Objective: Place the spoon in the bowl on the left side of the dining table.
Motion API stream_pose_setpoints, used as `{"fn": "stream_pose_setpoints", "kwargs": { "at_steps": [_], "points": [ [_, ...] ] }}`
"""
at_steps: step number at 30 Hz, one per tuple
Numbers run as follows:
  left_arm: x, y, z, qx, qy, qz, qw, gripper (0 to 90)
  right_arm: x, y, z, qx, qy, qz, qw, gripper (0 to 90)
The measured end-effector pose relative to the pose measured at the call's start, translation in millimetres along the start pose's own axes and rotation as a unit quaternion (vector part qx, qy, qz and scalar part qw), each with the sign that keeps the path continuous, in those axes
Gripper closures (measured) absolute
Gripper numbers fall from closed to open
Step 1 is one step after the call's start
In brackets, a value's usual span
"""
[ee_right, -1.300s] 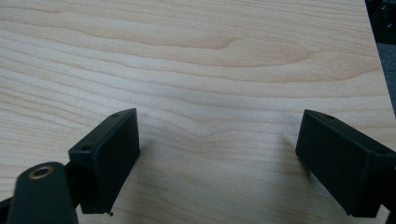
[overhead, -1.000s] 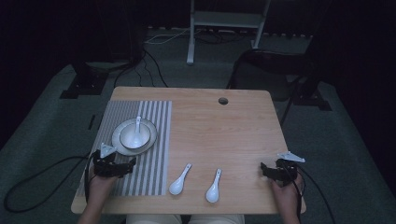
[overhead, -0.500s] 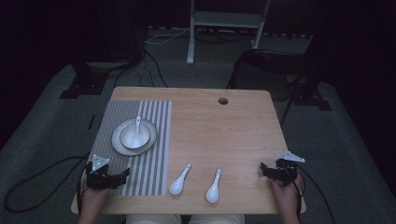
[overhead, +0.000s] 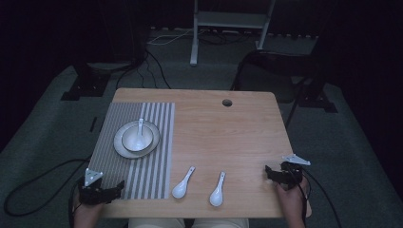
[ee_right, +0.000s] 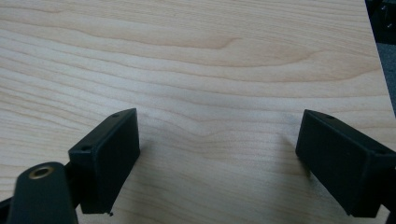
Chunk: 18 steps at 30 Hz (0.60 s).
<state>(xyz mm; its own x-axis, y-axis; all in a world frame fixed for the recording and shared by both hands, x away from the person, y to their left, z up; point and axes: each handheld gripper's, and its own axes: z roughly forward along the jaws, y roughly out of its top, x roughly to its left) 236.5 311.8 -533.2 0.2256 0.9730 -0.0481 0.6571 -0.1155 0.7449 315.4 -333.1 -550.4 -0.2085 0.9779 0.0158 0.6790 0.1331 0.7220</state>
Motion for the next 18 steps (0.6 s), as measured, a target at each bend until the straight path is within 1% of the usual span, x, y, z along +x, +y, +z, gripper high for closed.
{"fn": "stream_pose_setpoints", "kwargs": {
  "at_steps": [1,5,10,12,15,17,18],
  "points": [
    [-0.2,-2.0,-1.4,0.001,0.001,-0.001,1.0,0.0,0.0,0.0,0.0,0.0,0.0,0.0,1.0,12.9],
    [-1.9,-9.0,-5.8,0.01,0.003,0.006,0.9999,0.0,0.0,0.0,0.0,0.0,0.0,0.0,1.0,12.9],
    [1.5,-15.7,-10.8,0.014,0.003,-0.006,0.9999,0.0,-0.1,0.0,0.0,0.0,0.0,0.0,1.0,12.9],
    [3.4,-17.8,-11.8,0.014,0.01,-0.006,0.9998,0.0,0.0,0.0,0.0,0.0,0.0,0.0,1.0,12.9],
    [5.8,-19.0,-11.7,0.009,0.013,-0.009,0.9998,0.0,-0.1,0.0,0.0,0.0,0.0,0.0,1.0,12.9],
    [6.7,-19.8,-11.5,0.008,0.023,-0.011,0.9997,0.0,-0.1,0.0,0.0,0.0,0.0,0.0,1.0,12.9],
    [7.4,-20.6,-11.2,0.011,0.033,-0.012,0.9993,0.0,-0.1,0.0,0.0,0.0,0.0,0.0,1.0,12.9]
  ]
}}
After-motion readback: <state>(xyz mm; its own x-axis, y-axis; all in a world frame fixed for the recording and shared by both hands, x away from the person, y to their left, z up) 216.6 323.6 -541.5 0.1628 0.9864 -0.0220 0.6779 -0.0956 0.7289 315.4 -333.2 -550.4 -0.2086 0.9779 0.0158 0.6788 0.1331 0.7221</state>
